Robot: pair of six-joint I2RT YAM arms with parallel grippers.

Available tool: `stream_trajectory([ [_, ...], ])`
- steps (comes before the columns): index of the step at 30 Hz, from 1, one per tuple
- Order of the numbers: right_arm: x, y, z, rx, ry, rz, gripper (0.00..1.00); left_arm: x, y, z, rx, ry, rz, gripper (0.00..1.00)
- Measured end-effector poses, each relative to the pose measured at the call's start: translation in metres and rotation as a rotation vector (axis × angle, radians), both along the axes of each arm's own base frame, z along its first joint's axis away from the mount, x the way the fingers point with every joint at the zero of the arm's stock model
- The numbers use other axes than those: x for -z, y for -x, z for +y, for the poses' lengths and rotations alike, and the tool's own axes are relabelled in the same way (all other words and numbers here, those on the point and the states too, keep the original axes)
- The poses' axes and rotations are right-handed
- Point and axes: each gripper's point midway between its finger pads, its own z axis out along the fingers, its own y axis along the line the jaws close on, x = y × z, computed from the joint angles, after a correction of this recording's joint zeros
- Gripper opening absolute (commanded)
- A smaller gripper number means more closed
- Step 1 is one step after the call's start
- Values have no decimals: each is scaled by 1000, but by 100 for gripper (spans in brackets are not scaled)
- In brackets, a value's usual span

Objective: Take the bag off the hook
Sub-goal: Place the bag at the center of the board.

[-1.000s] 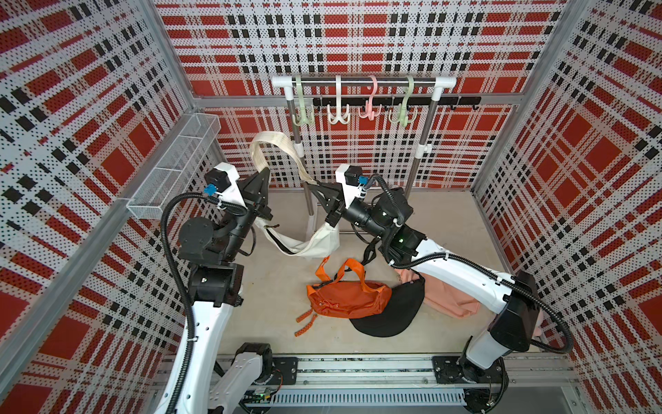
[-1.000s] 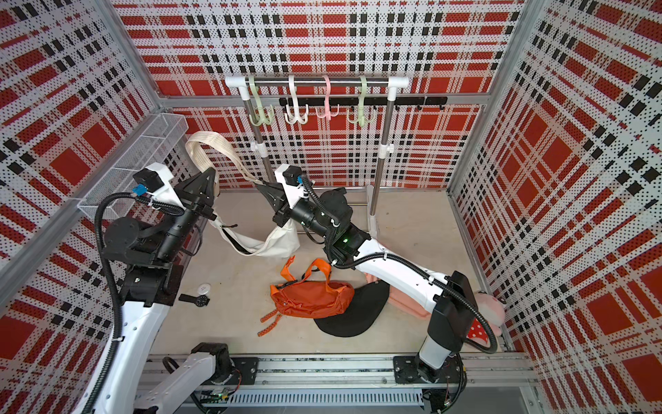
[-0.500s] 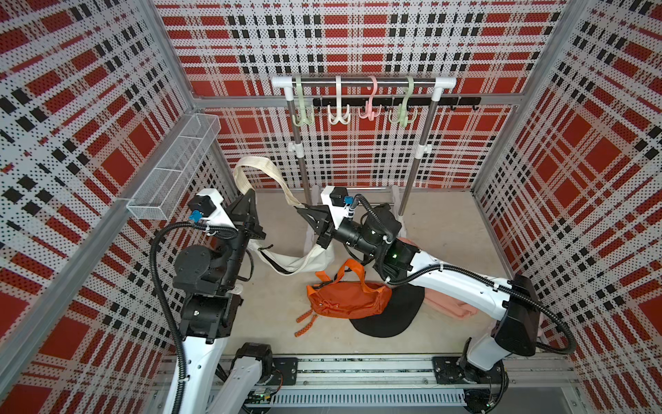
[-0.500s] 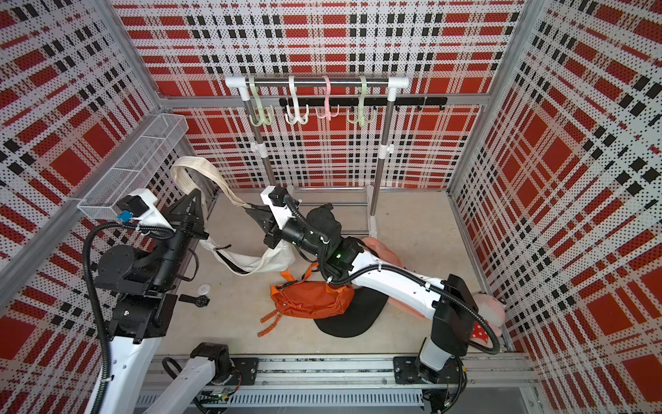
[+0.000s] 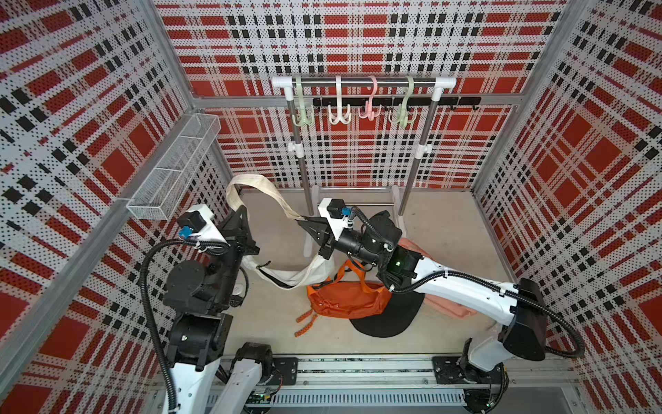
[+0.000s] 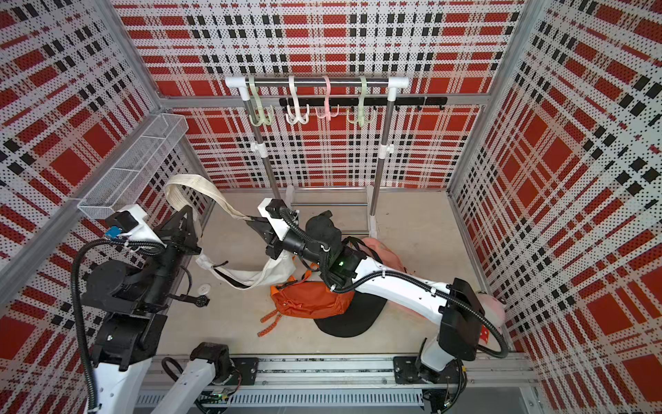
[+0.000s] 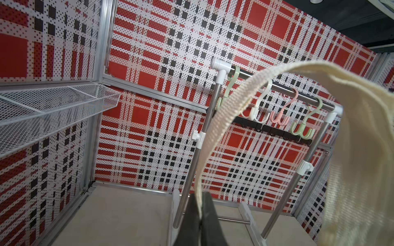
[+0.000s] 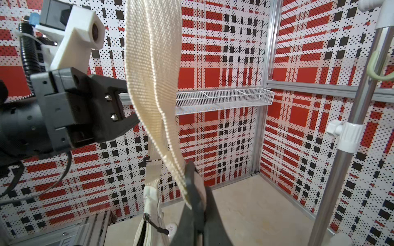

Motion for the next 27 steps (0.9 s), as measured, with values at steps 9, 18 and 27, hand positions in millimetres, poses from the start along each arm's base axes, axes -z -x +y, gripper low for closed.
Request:
stream_trajectory([
  [9, 28, 42, -1, -124, 59, 4, 0, 26, 8, 0, 4, -28, 110, 0],
  [18, 28, 48, -13, -114, 69, 39, 0, 22, 60, -2, 64, 39, 64, 0],
  [27, 42, 80, -12, -187, 139, 136, 0, 46, 79, 5, 51, 165, 163, 0],
])
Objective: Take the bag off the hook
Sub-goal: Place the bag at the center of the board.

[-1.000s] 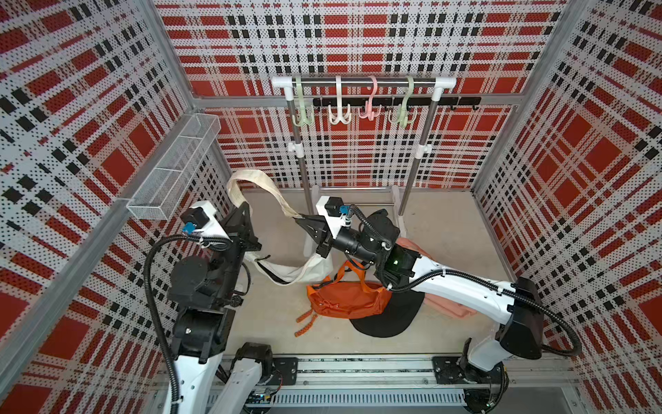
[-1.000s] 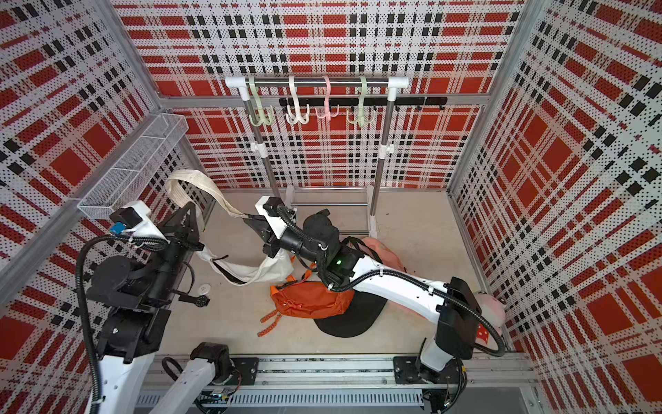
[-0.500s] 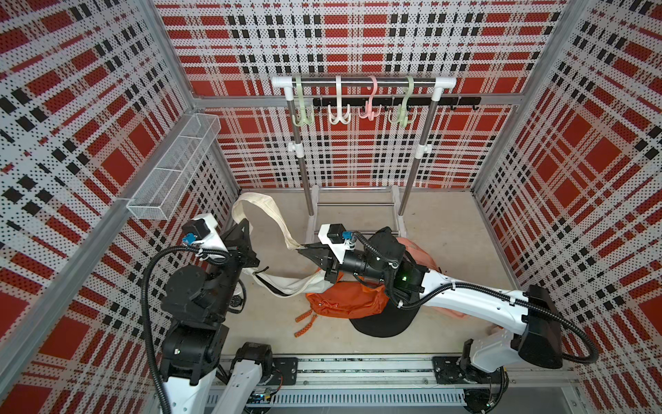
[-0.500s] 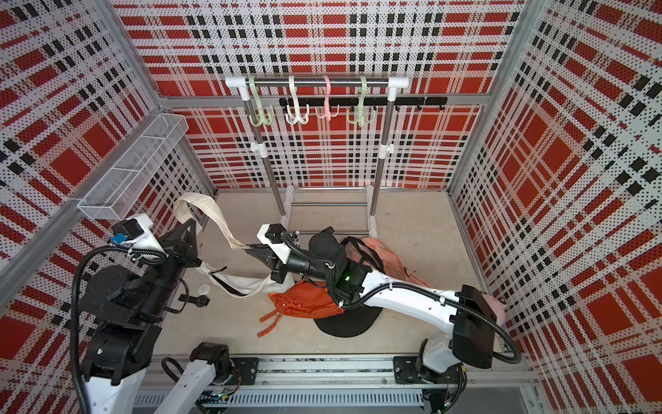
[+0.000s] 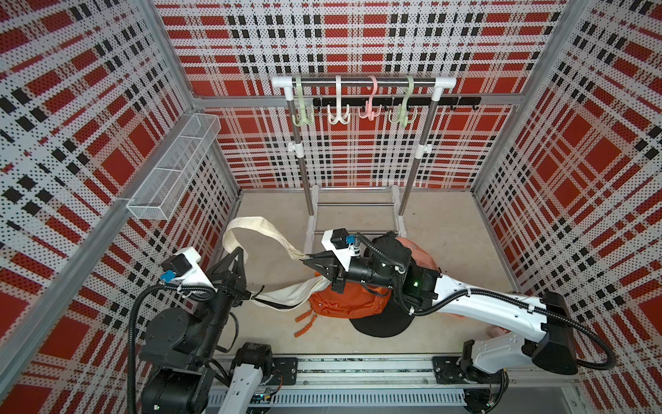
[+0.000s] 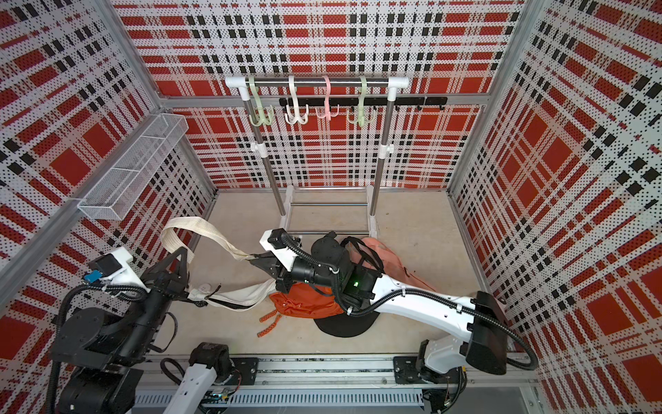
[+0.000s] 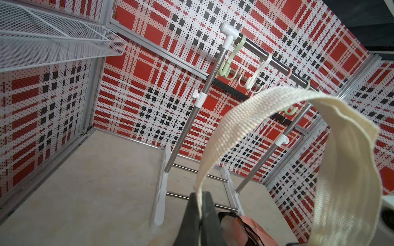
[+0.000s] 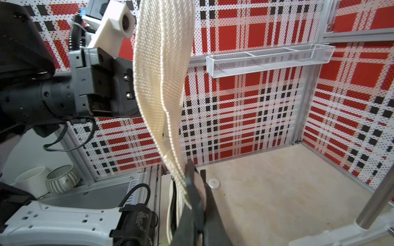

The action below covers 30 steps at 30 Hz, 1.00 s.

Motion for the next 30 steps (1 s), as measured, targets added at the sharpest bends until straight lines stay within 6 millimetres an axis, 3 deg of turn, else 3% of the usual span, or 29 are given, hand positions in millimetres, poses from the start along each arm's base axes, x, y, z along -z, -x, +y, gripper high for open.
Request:
stream_trajectory([
  [4, -5, 12, -3, -19, -2, 14, 0, -6, 8, 13, -69, 28, 3, 0],
  [12, -39, 16, -16, -6, -62, -8, 0, -68, 34, 45, -237, 45, -107, 0],
  [16, -45, 16, -17, -6, -72, -11, 0, -77, 31, 51, -274, 28, -108, 0],
  [20, -39, 14, -13, -2, -57, 0, 0, -56, 13, 52, -297, 14, -42, 0],
  [22, -28, 10, -4, 1, -38, 13, 0, -34, 2, 55, -322, 7, 11, 0],
  [30, 83, -21, 47, 41, 180, 104, 0, 64, -35, 63, -415, 48, 177, 0],
])
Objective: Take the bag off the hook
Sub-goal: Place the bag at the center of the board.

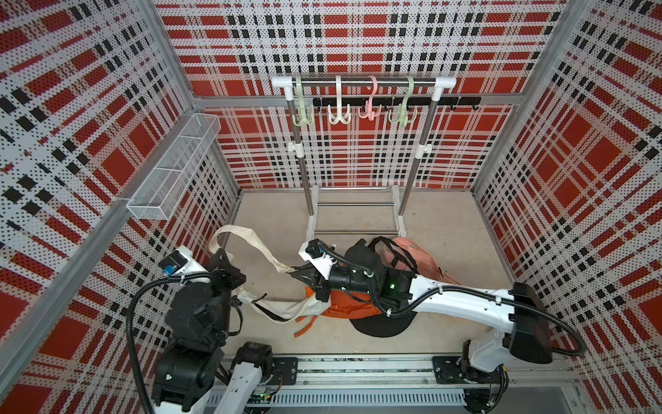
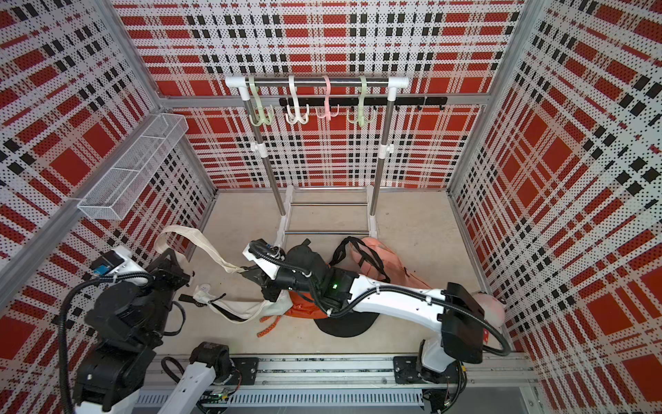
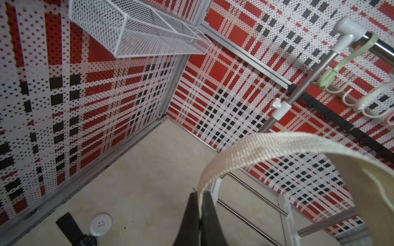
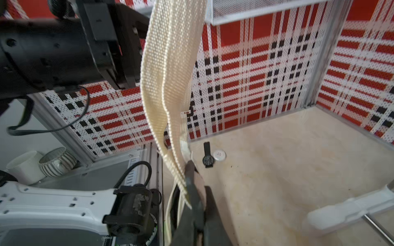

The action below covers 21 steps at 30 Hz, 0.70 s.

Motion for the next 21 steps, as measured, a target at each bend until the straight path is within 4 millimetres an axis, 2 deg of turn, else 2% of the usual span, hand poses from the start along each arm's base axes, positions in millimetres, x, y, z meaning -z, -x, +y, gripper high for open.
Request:
stream_trajectory([
  [3, 27, -19, 7, 22, 33, 35, 0, 30, -9, 5, -51, 41, -2, 0],
  [6, 41, -53, 6, 76, 40, 66, 0, 53, -19, 9, -96, 68, -9, 0],
  [9, 40, -91, 4, 140, 20, 74, 0, 64, -27, 13, -132, 73, -22, 0],
  [13, 31, -131, 0, 200, -3, 59, 0, 61, -43, 16, -172, 59, -31, 0],
  [18, 31, -150, 11, 201, 2, 25, 0, 65, -66, 26, -209, 24, -1, 0],
  [21, 44, -155, 21, 185, 27, 26, 0, 71, -75, 37, -229, 29, 16, 0],
])
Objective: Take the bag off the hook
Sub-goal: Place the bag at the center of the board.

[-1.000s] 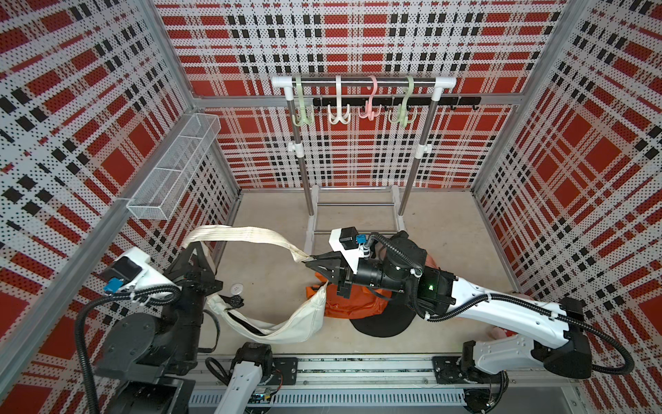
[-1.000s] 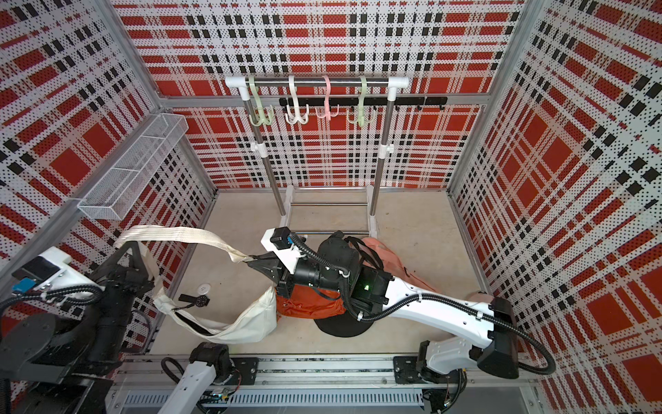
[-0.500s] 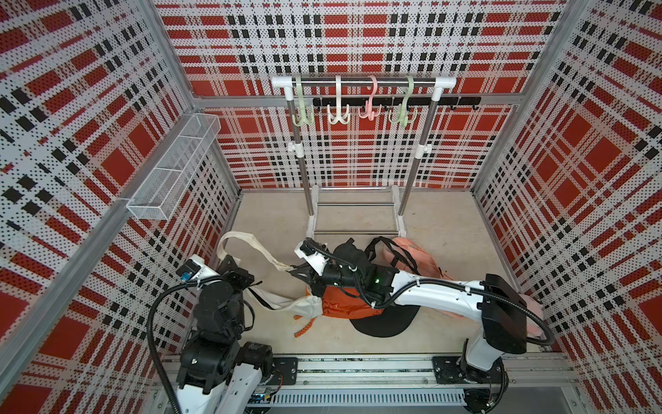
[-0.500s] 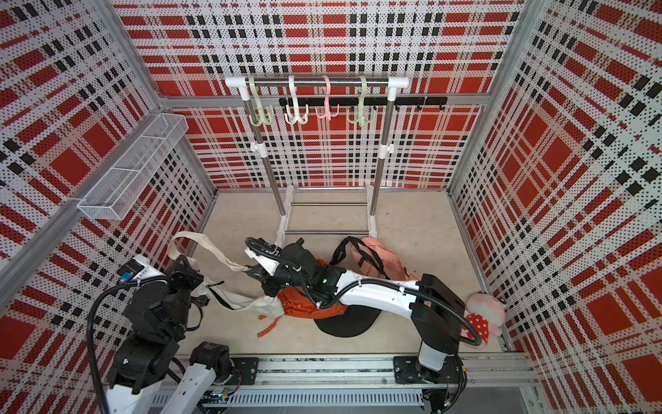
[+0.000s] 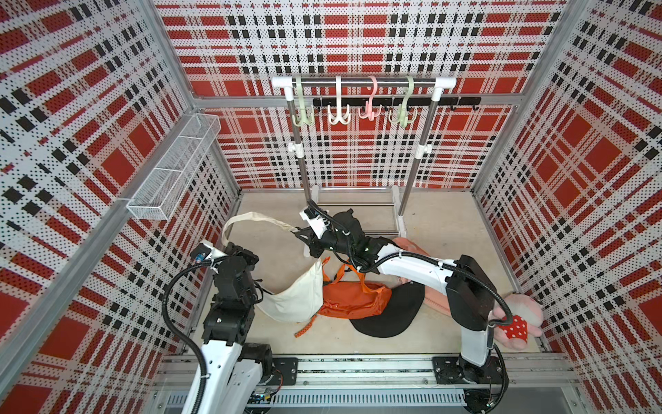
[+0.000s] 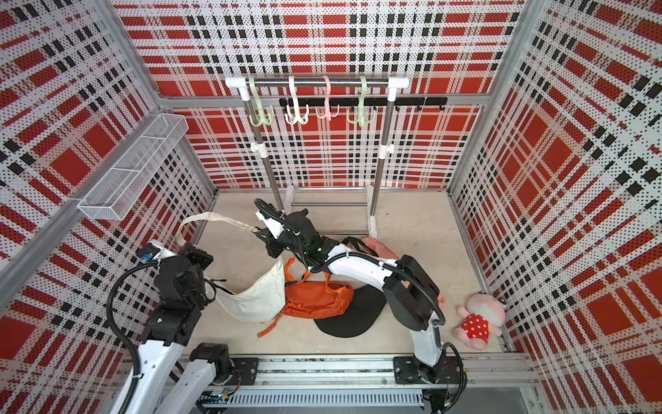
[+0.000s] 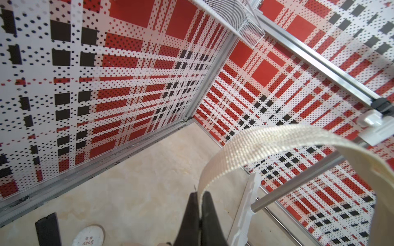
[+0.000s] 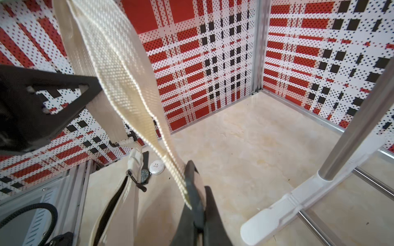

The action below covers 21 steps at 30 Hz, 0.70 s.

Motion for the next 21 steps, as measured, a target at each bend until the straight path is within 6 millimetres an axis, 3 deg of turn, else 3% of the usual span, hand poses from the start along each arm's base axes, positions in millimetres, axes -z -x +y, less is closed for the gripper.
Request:
stream_trajectory([
  [5, 30, 2, 9, -37, 37, 67, 0, 9, -3, 10, -3, 15, 7, 0],
  [15, 64, 12, 20, -91, 33, 219, 0, 18, 15, 20, -25, 21, -8, 3],
  [21, 67, 2, 34, -92, 48, 204, 0, 37, 8, 20, -15, 26, 26, 7],
])
